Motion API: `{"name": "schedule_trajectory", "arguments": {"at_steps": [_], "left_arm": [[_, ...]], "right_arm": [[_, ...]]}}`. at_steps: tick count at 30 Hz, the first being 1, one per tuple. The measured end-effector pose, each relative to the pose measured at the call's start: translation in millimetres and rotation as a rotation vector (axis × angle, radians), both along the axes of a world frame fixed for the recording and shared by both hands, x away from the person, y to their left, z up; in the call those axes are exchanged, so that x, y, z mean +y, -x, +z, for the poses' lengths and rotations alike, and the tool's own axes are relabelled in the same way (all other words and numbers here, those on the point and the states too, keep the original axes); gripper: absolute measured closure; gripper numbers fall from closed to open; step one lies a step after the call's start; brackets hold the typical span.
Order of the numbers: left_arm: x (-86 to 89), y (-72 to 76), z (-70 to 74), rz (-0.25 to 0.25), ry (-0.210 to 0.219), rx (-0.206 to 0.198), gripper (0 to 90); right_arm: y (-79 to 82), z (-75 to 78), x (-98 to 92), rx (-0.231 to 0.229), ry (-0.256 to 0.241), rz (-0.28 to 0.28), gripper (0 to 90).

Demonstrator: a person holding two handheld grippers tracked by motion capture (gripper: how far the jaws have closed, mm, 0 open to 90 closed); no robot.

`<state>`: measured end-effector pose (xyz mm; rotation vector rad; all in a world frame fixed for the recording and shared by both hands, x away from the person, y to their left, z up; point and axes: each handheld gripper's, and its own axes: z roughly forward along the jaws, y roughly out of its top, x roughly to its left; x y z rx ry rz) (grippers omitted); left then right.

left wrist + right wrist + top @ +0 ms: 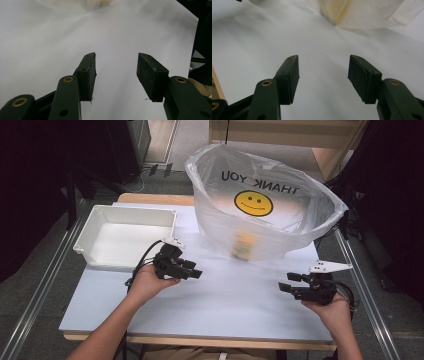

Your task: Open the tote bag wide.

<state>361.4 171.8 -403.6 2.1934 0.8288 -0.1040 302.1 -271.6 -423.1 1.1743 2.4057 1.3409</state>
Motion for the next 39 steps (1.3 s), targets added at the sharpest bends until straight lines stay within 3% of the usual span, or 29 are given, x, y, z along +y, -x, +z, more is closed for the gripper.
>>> {"name": "schedule_trajectory", "arguments": {"at_steps": [4,8,12,15,18,21,25,28,33,39], "left_arm": [[-2.4,-0.7,11.1,-0.034,-0.024,-0.023,52.0],[-0.5,-0.2,17.9,-0.041,-0.015,-0.024,55.4],[-0.9,0.0,23.8,-0.058,-0.037,-0.028,57.7],[-1.5,-1.4,32.1,-0.072,-0.027,-0.019,61.5],[-4.0,-6.1,44.3,-0.084,-0.043,-0.031,64.8],[-4.2,-8.8,50.7,-0.085,-0.021,-0.023,66.4],[-3.0,-11.8,63.7,-0.093,-0.012,-0.038,71.1],[-1.3,-14.6,76.4,-0.090,-0.001,-0.046,72.6],[1.7,-16.9,90.2,-0.078,0.012,-0.064,73.9],[4.5,-20.6,106.6,-0.063,0.008,-0.079,73.4]], "right_arm": [[-6.1,12.3,-9.7,0.009,0.009,-0.005,46.5],[-10.9,24.7,-24.3,0.020,-0.021,-0.008,50.2],[-16.0,35.0,-38.1,0.027,-0.023,-0.007,49.8],[-19.8,47.9,-51.5,0.009,-0.040,-0.019,55.1],[-27.7,65.9,-64.4,0.048,-0.021,-0.026,63.8],[-30.7,72.8,-67.8,0.041,-0.015,-0.016,64.8],[-33.4,88.2,-72.7,0.048,-0.004,-0.027,70.1],[-33.2,102.1,-78.3,0.032,0.000,-0.005,76.7],[-33.0,120.5,-83.9,0.014,0.020,-0.007,79.5],[-38.4,135.0,-91.7,0.037,0.005,-0.018,86.4]]}}
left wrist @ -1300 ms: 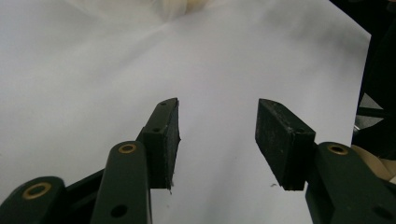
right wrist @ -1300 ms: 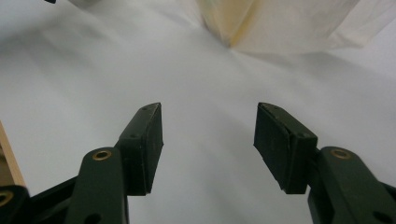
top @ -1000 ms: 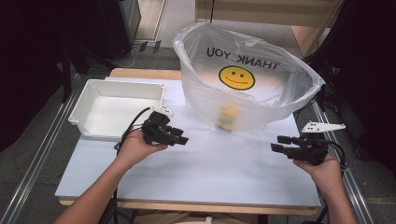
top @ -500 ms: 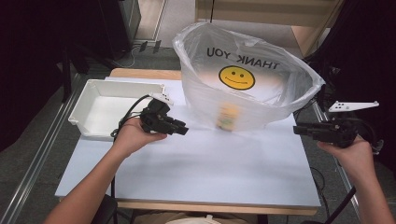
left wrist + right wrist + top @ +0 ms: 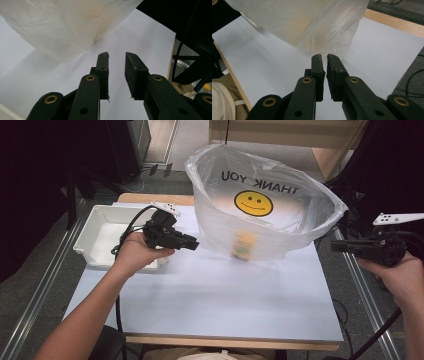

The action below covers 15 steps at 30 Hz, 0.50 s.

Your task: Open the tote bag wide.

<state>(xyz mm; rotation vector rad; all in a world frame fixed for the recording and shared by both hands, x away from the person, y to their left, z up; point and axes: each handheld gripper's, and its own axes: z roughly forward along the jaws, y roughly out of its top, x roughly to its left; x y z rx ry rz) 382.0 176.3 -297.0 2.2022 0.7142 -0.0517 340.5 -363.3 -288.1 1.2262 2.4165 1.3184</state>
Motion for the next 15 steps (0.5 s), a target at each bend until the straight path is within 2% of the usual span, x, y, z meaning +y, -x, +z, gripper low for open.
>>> {"name": "schedule_trajectory", "arguments": {"at_steps": [4,5,7,11,15], "left_arm": [[-0.2,-1.3,9.7,-0.003,0.006,-0.001,72.0],[-1.1,-1.5,15.1,-0.007,0.001,-0.008,71.5],[-2.4,-1.6,19.8,-0.012,0.005,-0.009,71.3],[-2.9,-2.5,27.9,-0.022,0.008,-0.006,70.6],[-3.4,-3.6,41.0,-0.045,-0.005,-0.016,72.2]], "right_arm": [[-5.9,10.2,-3.3,0.009,-0.007,-0.003,89.3],[-10.1,15.4,-6.2,0.026,-0.026,0.001,90.0],[-13.5,21.0,-8.4,0.032,-0.029,-0.005,90.0],[-17.3,30.5,-10.2,0.038,-0.029,-0.007,90.0],[-23.2,50.8,-10.0,0.029,-0.004,0.016,90.0]]}}
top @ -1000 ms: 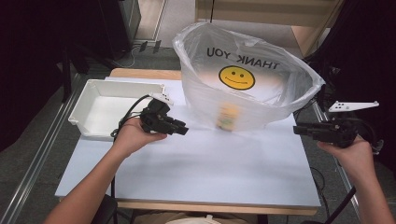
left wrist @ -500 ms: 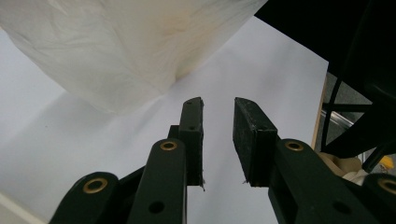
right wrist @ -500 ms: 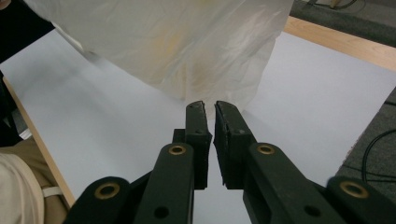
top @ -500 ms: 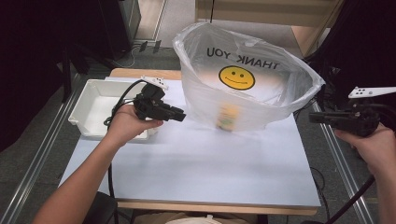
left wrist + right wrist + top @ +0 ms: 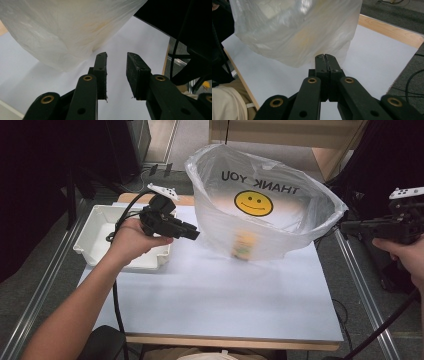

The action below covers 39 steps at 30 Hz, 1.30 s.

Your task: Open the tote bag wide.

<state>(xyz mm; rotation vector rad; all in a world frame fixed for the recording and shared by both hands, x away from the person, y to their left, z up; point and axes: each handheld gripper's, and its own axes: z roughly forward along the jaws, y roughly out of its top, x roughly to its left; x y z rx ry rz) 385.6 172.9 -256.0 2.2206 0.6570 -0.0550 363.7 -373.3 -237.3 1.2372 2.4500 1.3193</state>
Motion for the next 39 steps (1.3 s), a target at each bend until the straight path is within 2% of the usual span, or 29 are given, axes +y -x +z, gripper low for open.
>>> {"name": "schedule_trajectory", "arguments": {"at_steps": [1,2,4,6,8,10,12,13,14,16,18,20,21,22,25,26,29,30,33,34,38,39], "left_arm": [[0.0,0.0,0.0,0.000,0.000,0.000,73.5],[-0.1,-0.3,5.8,-0.009,0.012,0.007,73.9],[-0.3,-0.2,9.0,-0.012,0.015,0.006,74.3],[-0.8,0.0,17.1,-0.017,0.016,-0.003,74.9],[-2.0,-0.8,28.0,-0.024,0.010,-0.022,75.2],[-2.5,-1.5,33.2,-0.029,0.014,-0.026,75.4],[-4.6,-3.6,44.9,-0.039,0.013,-0.041,79.4],[-4.6,-3.6,44.9,-0.039,0.013,-0.041,81.6],[-7.0,-5.6,52.8,-0.034,0.020,-0.049,83.2],[-7.8,-7.4,57.0,-0.039,0.018,-0.053,84.3],[-12.3,-12.5,69.3,-0.039,0.019,-0.061,85.4],[-14.3,-14.4,73.9,-0.039,0.014,-0.064,85.6],[-15.9,-17.0,78.5,-0.042,0.016,-0.063,86.2],[-19.8,-22.4,87.0,-0.035,0.011,-0.070,86.3],[-23.3,-28.4,94.0,-0.038,-0.002,-0.078,86.5],[-26.5,-34.9,98.9,-0.040,-0.009,-0.081,86.5],[-30.0,-41.0,102.4,-0.037,-0.002,-0.072,86.5],[-32.0,-44.4,104.6,-0.038,0.001,-0.075,86.6],[-38.0,-51.4,108.4,-0.038,0.001,-0.071,86.6],[-43.6,-56.0,110.4,-0.040,-0.001,-0.071,86.4],[-53.0,-62.9,113.6,-0.039,-0.016,-0.078,86.5],[-57.7,-66.9,114.7,-0.039,-0.022,-0.075,86.6]], "right_arm": [[0.0,0.0,0.0,0.000,0.000,0.000,90.0],[-3.4,9.3,-1.7,0.000,0.000,0.007,90.0],[-5.5,13.6,-3.2,-0.005,-0.004,0.009,90.0],[-9.9,23.0,-7.1,-0.005,0.003,-0.002,90.0],[-13.7,39.7,-9.9,-0.020,0.001,-0.006,90.0],[-14.4,45.7,-9.4,-0.028,0.006,-0.004,90.0],[-16.8,62.2,-4.2,-0.040,0.023,0.009,90.0],[-16.8,62.2,-4.2,-0.040,0.023,0.009,90.0],[-18.4,72.1,2.2,-0.042,0.039,0.019,90.0],[-19.0,75.0,4.1,-0.048,0.039,0.024,90.0],[-22.9,84.3,13.4,-0.061,0.036,0.039,90.0],[-24.1,85.6,16.0,-0.062,0.036,0.043,90.0],[-27.9,88.8,23.6,-0.064,0.045,0.057,90.0],[-29.8,90.1,27.5,-0.063,0.047,0.064,90.0],[-36.6,92.1,38.2,-0.065,0.050,0.079,90.0],[-39.2,92.1,41.5,-0.070,0.050,0.088,90.0],[-43.2,91.8,48.9,-0.072,0.049,0.098,90.0],[-47.9,91.4,58.6,-0.074,0.046,0.111,90.0],[-51.9,92.1,67.9,-0.078,0.041,0.133,90.0],[-54.7,93.6,76.3,-0.082,0.047,0.144,90.0],[-60.5,96.1,90.4,-0.090,0.073,0.164,90.0],[-65.0,96.8,99.5,-0.083,0.085,0.177,90.0]]}}
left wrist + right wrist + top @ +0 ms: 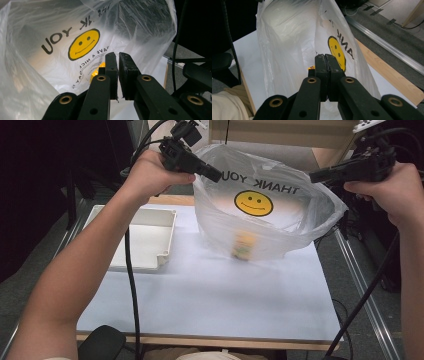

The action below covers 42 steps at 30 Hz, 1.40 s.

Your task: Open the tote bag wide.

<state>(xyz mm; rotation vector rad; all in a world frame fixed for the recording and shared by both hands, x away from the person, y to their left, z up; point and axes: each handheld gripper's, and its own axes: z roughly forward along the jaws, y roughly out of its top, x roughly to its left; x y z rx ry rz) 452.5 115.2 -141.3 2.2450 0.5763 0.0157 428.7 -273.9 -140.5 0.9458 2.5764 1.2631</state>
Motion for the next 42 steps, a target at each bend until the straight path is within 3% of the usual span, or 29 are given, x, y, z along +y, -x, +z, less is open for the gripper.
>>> {"name": "schedule_trajectory", "arguments": {"at_steps": [3,6,8,10,20,26,31,42], "left_arm": [[-5.3,-4.2,1.1,-0.002,-0.010,-0.006,86.9],[-12.1,-9.7,2.5,-0.001,0.004,0.019,85.8],[-16.1,-11.2,5.4,-0.001,0.000,0.004,86.6],[-21.9,-13.4,8.0,-0.002,-0.010,-0.005,86.9],[-49.5,-23.7,10.8,-0.001,-0.038,-0.009,88.2],[-59.8,-37.4,-5.0,0.016,-0.028,0.004,90.0],[-60.0,-42.2,-20.9,0.046,-0.061,0.004,90.0],[-54.9,-50.5,-50.8,0.057,-0.046,0.032,90.0]], "right_arm": [[-3.7,-0.5,8.7,0.002,0.008,0.007,90.0],[-7.2,-2.2,22.4,0.000,0.010,0.021,90.0],[-9.4,-2.6,32.8,-0.013,0.004,0.041,90.0],[-14.9,-3.1,45.5,0.003,0.018,0.057,90.0],[-25.7,-11.3,72.0,0.012,0.041,0.069,90.0],[-33.3,-23.5,82.9,0.019,0.051,0.067,90.0],[-37.1,-36.1,83.9,0.032,0.045,0.056,90.0],[-44.3,-53.2,73.1,0.056,0.046,0.011,90.0]]}}
